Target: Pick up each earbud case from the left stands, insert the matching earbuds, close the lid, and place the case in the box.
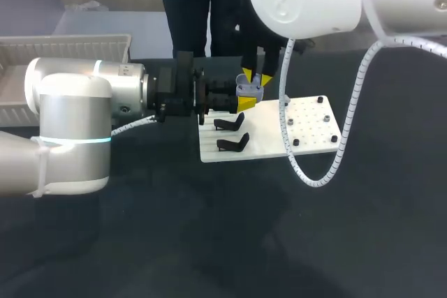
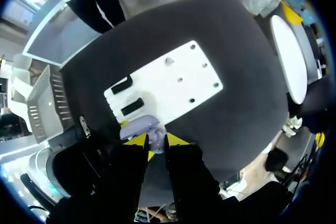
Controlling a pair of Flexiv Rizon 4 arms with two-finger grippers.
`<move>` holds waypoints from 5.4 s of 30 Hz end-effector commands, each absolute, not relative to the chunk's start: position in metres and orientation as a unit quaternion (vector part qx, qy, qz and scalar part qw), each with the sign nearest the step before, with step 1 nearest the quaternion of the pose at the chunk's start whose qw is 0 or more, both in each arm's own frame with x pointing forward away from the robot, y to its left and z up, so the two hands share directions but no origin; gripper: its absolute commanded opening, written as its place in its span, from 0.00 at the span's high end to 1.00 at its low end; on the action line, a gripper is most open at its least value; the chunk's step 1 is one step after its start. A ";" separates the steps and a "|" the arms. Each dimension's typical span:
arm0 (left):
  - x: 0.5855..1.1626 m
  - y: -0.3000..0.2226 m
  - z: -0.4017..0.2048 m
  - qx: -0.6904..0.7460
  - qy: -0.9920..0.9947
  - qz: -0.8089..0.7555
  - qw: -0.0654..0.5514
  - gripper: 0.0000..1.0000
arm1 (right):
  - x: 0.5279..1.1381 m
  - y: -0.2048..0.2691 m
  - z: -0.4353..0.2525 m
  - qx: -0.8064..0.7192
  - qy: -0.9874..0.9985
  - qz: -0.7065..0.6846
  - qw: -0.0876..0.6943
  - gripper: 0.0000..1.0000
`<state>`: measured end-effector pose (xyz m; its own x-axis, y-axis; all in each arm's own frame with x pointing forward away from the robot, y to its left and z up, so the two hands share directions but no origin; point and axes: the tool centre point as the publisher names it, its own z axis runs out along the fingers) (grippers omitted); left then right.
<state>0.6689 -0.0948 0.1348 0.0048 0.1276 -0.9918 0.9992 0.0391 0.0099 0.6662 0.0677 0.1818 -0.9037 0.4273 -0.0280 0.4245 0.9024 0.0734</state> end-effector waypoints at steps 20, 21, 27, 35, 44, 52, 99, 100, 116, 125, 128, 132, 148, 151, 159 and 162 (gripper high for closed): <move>0.668 -0.095 0.134 0.521 0.537 -0.454 0.483 1.00 | 0.666 0.072 0.170 0.205 0.978 0.021 0.017 1.00; 0.668 -0.095 0.134 0.521 0.537 -0.454 0.483 1.00 | 0.666 0.072 0.170 0.206 0.978 0.022 0.017 1.00; 0.668 -0.095 0.134 0.521 0.537 -0.454 0.483 1.00 | 0.665 0.071 0.170 0.206 0.978 0.026 0.016 0.65; 0.668 -0.095 0.134 0.521 0.537 -0.454 0.483 1.00 | 0.653 0.065 0.186 0.174 0.982 0.059 0.033 0.64; 0.668 -0.095 0.134 0.521 0.537 -0.454 0.483 1.00 | 0.636 0.029 0.210 0.089 0.986 0.108 0.089 0.05; 0.668 -0.095 0.134 0.521 0.537 -0.454 0.483 1.00 | 0.639 0.004 0.209 0.025 0.985 0.110 0.127 0.00; 0.668 -0.095 0.134 0.521 0.537 -0.454 0.483 1.00 | 0.739 -0.007 0.140 0.106 0.979 0.125 0.120 0.00; 0.668 -0.095 0.134 0.521 0.537 -0.454 0.483 1.00 | 0.740 -0.007 0.136 0.109 0.979 0.126 0.116 0.00; 0.668 -0.095 0.134 0.521 0.537 -0.454 0.483 1.00 | 0.740 -0.009 0.085 0.153 0.979 0.077 0.109 0.00; 0.668 -0.095 0.134 0.521 0.537 -0.454 0.483 1.00 | 0.739 -0.007 0.071 0.161 0.979 0.062 0.110 0.00; 0.668 -0.095 0.134 0.521 0.537 -0.454 0.483 1.00 | 0.741 -0.007 0.065 0.163 0.979 0.059 0.108 0.00; 0.668 -0.095 0.134 0.521 0.537 -0.454 0.483 1.00 | 0.746 -0.007 0.060 0.165 0.979 0.059 0.108 0.02; 0.668 -0.095 0.134 0.521 0.537 -0.454 0.483 1.00 | 0.758 0.001 0.047 0.168 0.975 0.071 0.130 0.29; 0.668 -0.095 0.134 0.521 0.537 -0.454 0.483 1.00 | 0.758 0.000 0.046 0.171 0.972 0.073 0.140 0.37; 0.668 -0.095 0.134 0.521 0.537 -0.454 0.483 1.00 | 0.758 -0.007 0.040 0.179 0.971 0.074 0.140 0.35; 0.668 -0.095 0.134 0.521 0.537 -0.454 0.483 1.00 | 0.758 -0.008 0.038 0.178 0.971 0.075 0.139 0.35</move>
